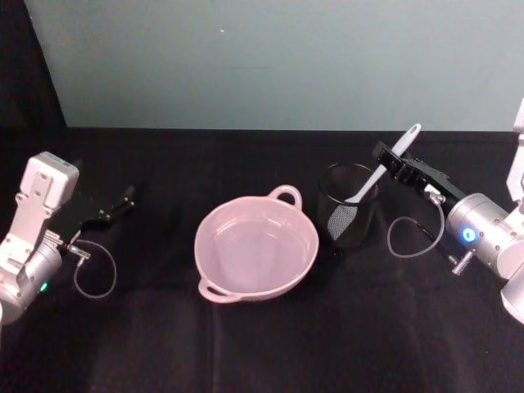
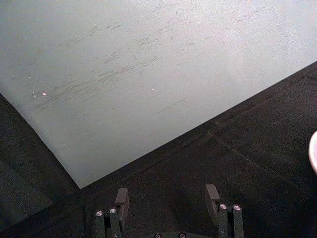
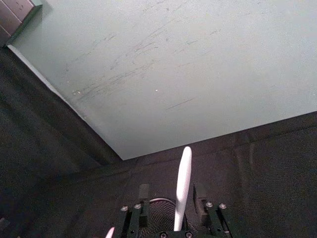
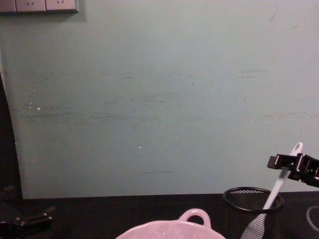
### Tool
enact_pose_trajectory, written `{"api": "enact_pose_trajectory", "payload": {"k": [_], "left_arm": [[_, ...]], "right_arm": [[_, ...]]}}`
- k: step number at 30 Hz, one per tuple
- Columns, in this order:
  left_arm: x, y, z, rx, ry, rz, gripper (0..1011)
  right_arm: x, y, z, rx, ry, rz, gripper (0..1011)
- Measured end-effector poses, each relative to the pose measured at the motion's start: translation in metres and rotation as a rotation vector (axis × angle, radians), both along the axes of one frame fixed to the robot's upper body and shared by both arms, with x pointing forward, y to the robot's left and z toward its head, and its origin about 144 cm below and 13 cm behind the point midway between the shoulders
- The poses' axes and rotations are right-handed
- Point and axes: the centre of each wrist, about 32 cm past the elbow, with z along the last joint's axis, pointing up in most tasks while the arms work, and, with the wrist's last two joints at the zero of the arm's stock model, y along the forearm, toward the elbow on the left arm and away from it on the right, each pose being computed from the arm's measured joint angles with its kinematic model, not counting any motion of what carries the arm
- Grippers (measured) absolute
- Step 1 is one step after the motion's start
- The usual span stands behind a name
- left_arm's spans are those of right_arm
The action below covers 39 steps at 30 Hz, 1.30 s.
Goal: Use the one hand to pick up the spoon and stir the clear water in the bowl.
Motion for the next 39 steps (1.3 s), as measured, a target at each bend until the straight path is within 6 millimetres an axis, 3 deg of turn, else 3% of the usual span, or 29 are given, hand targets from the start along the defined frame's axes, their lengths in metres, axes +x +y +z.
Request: {"api": "enact_pose_trajectory", "payload": {"k": [3, 15, 28, 39], "left_arm": [[0.000, 0.000, 0.000, 0.000, 0.000, 0.000, 1011], [0.000, 0.000, 0.000, 0.000, 0.000, 0.000, 1011], [0.000, 0.000, 0.000, 0.000, 0.000, 0.000, 1011], [0.000, 0.000, 0.000, 0.000, 0.000, 0.000, 1011]], "right_arm": [[0.000, 0.000, 0.000, 0.000, 0.000, 0.000, 466], [0.000, 0.000, 0.000, 0.001, 0.000, 0.001, 121], [-0.004, 0.002, 0.005, -0.063, -0.045, 0.043, 111], [-0.010, 0.000, 0.036, -0.223, -0.190, 0.165, 111]]}}
